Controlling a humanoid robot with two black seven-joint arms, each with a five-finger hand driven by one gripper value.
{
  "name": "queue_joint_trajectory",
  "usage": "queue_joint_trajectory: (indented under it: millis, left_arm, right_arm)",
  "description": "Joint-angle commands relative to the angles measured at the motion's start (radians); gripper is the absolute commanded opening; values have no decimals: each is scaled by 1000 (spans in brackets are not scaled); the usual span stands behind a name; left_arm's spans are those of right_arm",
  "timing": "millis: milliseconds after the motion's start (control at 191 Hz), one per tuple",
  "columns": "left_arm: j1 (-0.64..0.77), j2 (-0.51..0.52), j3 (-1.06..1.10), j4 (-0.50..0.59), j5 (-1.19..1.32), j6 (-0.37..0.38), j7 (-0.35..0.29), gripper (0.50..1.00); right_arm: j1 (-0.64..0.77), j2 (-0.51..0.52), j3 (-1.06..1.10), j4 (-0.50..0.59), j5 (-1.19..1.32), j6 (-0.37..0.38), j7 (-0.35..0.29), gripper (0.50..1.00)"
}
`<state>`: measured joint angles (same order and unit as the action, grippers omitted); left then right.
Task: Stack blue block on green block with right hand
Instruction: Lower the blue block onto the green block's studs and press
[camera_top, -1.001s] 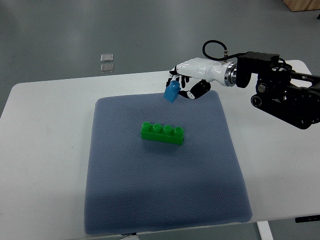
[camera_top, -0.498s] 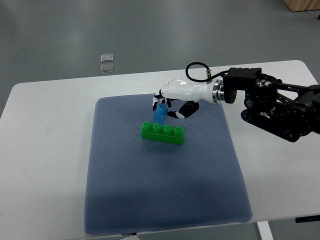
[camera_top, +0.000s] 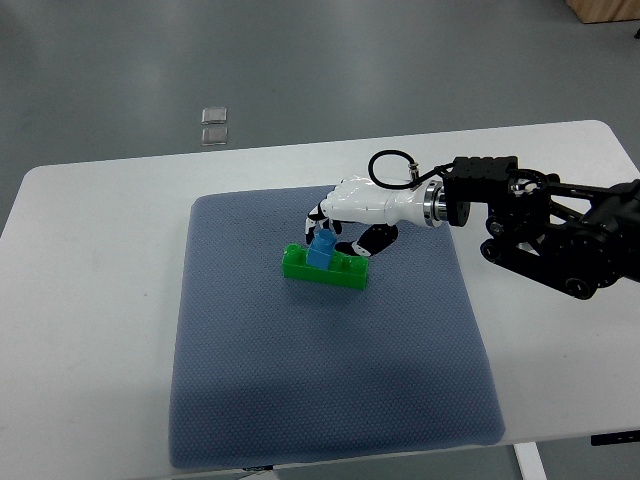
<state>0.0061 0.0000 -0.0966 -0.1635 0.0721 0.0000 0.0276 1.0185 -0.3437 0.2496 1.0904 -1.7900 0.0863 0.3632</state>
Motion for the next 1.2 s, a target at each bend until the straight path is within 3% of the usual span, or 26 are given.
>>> queue_joint_trajectory:
  millis: [0,1195]
  left_arm:
    - [0,0,0,-1,0,0,0,1000]
    - [0,0,0,-1,0,0,0,1000]
  right_arm:
    - [-2,0,-1,-4,-17,-6,3,500]
    - [-2,0,-19,-30,-89,-11,13,500]
